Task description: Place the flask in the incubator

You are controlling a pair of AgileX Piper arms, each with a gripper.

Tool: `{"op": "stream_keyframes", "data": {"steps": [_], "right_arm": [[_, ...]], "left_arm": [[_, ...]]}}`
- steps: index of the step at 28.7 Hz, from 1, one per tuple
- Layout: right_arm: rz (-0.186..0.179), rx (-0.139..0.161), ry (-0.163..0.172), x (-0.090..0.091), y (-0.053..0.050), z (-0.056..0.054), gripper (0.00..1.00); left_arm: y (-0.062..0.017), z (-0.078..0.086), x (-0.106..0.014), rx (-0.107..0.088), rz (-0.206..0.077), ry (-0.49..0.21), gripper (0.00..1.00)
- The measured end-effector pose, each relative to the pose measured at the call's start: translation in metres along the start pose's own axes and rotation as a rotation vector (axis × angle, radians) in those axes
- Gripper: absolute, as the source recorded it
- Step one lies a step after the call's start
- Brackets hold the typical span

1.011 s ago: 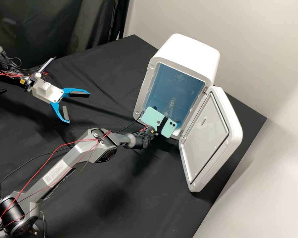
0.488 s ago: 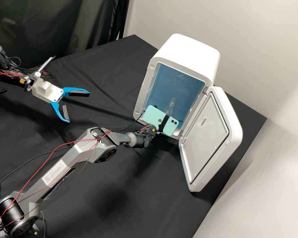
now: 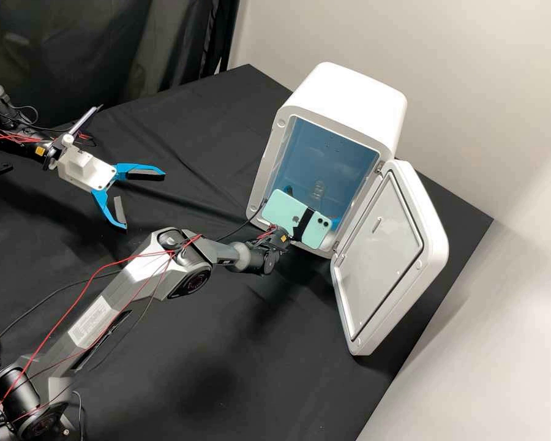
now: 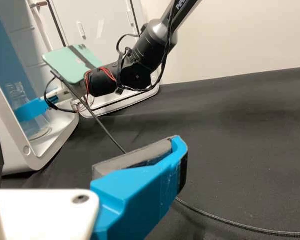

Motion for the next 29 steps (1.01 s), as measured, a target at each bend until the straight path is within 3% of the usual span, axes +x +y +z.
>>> {"op": "stream_keyframes", "data": {"steps": [5, 14, 25, 29], "right_arm": [[-0.014, -0.012, -0.012, -0.007, -0.003, 0.001, 1.0], [-0.013, -0.007, -0.012, -0.018, -0.004, 0.001, 1.0], [0.005, 0.004, 0.009, -0.034, -0.007, 0.0, 1.0], [0.035, 0.005, 0.031, -0.046, -0.001, -0.003, 1.0]], "left_arm": [[0.0, 0.0, 0.0, 0.0, 0.0, 0.0, 1.0], [0.0, 0.0, 0.0, 0.0, 0.0, 0.0, 1.0], [-0.0001, 0.002, 0.0, 0.0, 0.0, -0.007, 1.0], [-0.0001, 0.003, 0.0, 0.001, 0.0, -0.009, 1.0]]}}
